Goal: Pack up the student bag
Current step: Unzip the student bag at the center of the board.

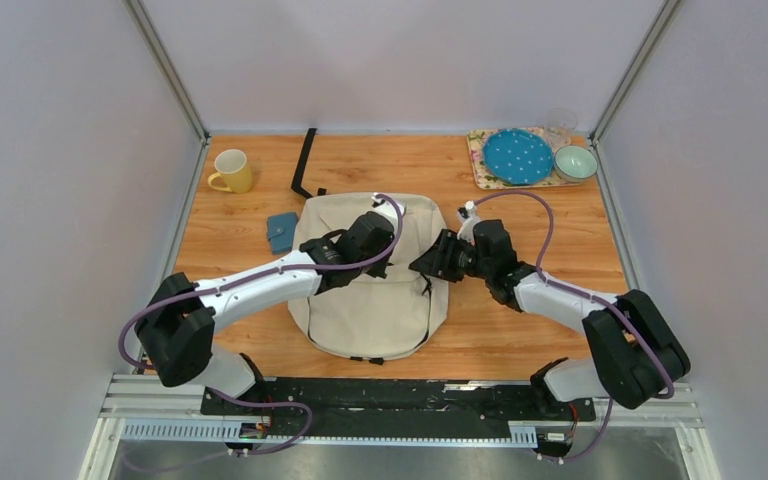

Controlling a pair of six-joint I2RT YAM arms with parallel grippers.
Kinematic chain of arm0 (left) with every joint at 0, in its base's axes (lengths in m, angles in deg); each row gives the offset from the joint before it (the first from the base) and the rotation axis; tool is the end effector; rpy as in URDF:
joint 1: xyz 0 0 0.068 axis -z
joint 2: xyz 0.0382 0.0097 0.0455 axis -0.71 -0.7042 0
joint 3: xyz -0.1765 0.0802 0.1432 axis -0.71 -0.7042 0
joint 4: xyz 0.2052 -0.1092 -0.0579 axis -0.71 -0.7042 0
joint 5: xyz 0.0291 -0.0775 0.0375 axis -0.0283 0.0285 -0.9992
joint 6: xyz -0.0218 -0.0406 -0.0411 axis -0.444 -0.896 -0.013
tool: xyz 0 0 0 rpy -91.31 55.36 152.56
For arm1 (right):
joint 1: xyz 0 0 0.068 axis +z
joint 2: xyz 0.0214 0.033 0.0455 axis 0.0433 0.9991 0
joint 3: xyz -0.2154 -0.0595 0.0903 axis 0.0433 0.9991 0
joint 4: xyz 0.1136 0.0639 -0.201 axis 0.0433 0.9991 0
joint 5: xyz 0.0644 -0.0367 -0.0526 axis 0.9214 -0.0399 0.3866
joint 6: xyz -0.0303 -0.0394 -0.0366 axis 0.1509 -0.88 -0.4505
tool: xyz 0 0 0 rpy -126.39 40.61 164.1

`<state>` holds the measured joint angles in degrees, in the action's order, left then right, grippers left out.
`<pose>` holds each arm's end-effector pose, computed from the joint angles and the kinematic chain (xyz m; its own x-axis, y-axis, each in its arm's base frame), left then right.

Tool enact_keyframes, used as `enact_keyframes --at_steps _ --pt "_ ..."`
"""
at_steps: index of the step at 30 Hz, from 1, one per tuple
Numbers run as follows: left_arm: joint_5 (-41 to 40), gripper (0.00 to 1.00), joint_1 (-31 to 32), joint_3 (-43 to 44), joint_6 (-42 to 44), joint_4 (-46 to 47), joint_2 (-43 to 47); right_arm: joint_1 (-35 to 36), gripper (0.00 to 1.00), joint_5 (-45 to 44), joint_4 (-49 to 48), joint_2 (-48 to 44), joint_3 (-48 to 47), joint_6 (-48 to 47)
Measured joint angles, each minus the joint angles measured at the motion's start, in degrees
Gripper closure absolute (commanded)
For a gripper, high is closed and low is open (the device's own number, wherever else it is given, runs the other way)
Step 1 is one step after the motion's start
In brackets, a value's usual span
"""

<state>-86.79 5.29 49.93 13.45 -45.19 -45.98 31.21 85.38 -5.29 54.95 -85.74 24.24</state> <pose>0.2060 -0.2302 0.2190 -0.6156 0.2542 -0.7460 0.4423 0.8949 -0.0601 0.2269 0.1464 0.1632 -0.8524 0.2708 -0.4474 -0.2032 0.6168 0.7605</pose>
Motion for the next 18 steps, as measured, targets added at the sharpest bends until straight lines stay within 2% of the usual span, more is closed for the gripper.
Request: enact_keyframes --at_steps 4,5,8,13,18 --pt "0.17 1.0 -0.35 -0.11 -0.17 0.02 0.35 0.37 0.68 1.22 -1.9 1.86 -0.28 0.5" --pt "0.17 1.0 -0.5 -0.15 -0.2 0.0 0.42 0.37 0.82 1.55 -2.21 2.05 -0.28 0.7" --pt "0.26 1.0 -0.81 -0.46 -0.24 0.02 0.57 0.44 1.0 2.36 -3.37 2.6 -0.28 1.25" --pt "0.31 1.0 -0.85 -0.96 -0.24 0.35 0.92 0.5 1.0 1.79 -3.15 2.49 -0.28 1.6" --pt "-0.39 1.0 -1.81 -3.61 0.02 0.94 3.72 1.05 1.0 -2.05 1.01 -1.05 -0.42 0.09"
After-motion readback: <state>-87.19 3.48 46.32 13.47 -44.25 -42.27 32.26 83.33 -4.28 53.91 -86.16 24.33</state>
